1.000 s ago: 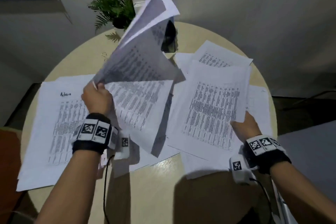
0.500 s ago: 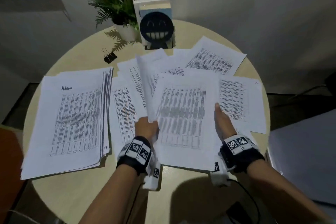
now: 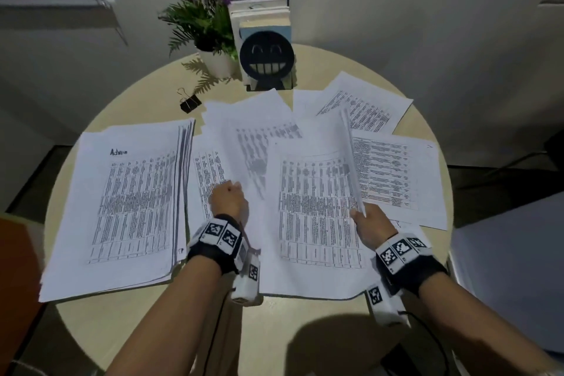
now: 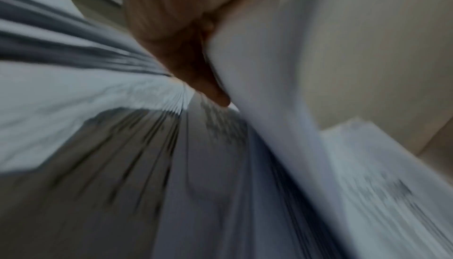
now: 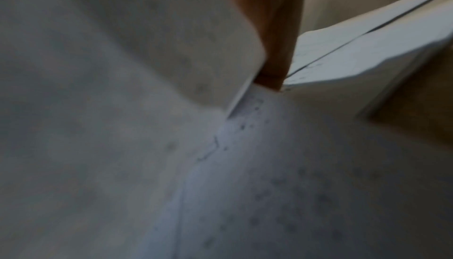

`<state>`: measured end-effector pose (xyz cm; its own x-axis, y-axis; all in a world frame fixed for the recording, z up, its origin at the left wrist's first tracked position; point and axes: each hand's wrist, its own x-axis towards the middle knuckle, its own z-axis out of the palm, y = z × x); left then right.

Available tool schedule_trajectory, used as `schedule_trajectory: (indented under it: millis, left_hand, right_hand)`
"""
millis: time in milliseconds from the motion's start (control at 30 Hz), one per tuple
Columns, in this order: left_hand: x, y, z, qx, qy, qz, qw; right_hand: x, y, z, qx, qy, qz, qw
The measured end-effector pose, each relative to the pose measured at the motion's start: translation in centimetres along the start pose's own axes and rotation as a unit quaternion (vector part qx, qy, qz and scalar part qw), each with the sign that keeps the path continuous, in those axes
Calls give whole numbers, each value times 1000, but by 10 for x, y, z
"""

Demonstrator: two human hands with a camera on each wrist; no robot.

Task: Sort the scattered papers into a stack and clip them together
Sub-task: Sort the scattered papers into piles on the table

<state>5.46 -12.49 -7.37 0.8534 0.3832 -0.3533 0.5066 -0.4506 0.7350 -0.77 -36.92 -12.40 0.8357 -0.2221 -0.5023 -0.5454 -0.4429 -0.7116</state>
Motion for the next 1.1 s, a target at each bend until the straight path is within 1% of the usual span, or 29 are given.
schedule_trajectory:
  millis: [67,133,200,233,267,333,367,433,467,533,600,633,667,700,733,767,833,867,900,933,967,1033,1100]
  left_hand:
    - [6,14,-12,-47,77,35,995]
    - [13,34,-33,-123,145,73,979]
    - [14,55,-57,-111,216,135,961]
    - [14,65,-67,-111,239,155,952]
    - [15,73,-74,-116,245,165,948]
    - [15,80,-75,-99,226,181,952]
    - [11,78,-68,-80,195,177,961]
    - [1,62,-43,-22,108,159,981]
    - [-1,48,-28,10,62,152,986]
    - [-2,17,-3,80,-29,132,988]
    - [-3,-7,13,156,-106,105,976]
    - [-6,-13,18,164,-135,89,973]
    - [-10,-15,22,146,-157,64,975]
    - [-19,-14,25,111,-177,36,977]
    - [-23,-15,27,82,-187,19,979]
    - [-26,-14,27,70,-190,12,979]
    - [-23,-13,21,88,-175,33,980]
    - [-20,-12,16,94,-154,65,981]
    - [-19,-9,10,74,-127,98,984]
    - [-18,-3,3,32,-92,133,986]
    - [-18,6,-4,-18,-55,169,984]
    - [-22,31,-21,-111,11,237,965]
    - [-24,54,-38,-180,37,286,940]
  right_hand:
    - [7,8,-8,9,33,34,999]
    - [10,10,-18,32,65,48,996]
    - [13,12,-26,26,79,41,996]
    - [14,10,-28,18,80,33,996]
    - [15,7,-30,18,77,21,997]
    - [18,4,-30,26,66,9,997]
    - [19,0,-29,20,54,8,998]
    - [16,-9,-25,-2,37,3,999]
    - [16,-13,-24,-2,36,-2,999]
    - [17,-16,-21,15,44,-1,999]
    - [17,-18,-15,60,34,31,997]
    - [17,-18,-10,92,23,44,995]
    - [18,-18,-4,116,3,48,992]
    - [18,-18,3,114,-15,43,992]
    - [17,-18,9,90,-25,33,995]
    - [14,-21,14,65,-28,21,997]
    - [8,-32,16,69,-8,-17,997]
    - [4,-41,12,79,12,-43,996]
    - [-2,-54,7,90,41,-74,992]
    - [-10,-70,1,108,77,-113,985]
    - [-20,-87,-7,135,113,-155,972]
    - [-38,-122,-21,203,154,-224,941]
    - [-50,-150,-33,252,167,-283,910]
